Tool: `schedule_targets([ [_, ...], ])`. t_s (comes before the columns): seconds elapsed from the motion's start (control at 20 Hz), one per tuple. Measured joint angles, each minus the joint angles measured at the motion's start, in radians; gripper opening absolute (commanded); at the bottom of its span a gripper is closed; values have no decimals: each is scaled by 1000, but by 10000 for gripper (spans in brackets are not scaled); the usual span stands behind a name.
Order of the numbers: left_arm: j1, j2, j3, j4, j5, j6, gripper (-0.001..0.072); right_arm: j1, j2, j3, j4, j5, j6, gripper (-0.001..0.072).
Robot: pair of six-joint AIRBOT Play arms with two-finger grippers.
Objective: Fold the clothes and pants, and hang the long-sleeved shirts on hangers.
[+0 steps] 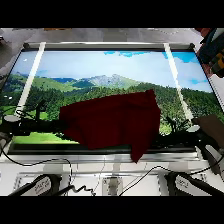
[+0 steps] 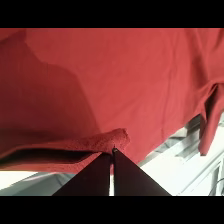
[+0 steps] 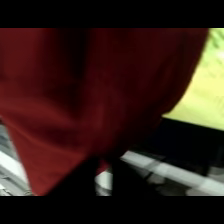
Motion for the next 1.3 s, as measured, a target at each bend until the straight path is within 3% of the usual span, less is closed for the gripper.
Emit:
schedule_targets([
  [0.35,0,8,79,-40,-10,1,15,47,18,163,-22,7,-32,9],
  [0.65,0,36,192,-51,-12,-9,14,62,161,331,50,4,63,9],
  [0.95,6,43,213,-52,116,-46,15,194,147,380,138,-350,220,9],
  [1.15,11,33,216,-53,267,-63,14,263,25,454,153,-561,310,8],
  [1.3,11,-9,216,-53,337,-66,14,291,-117,560,162,-643,340,8],
])
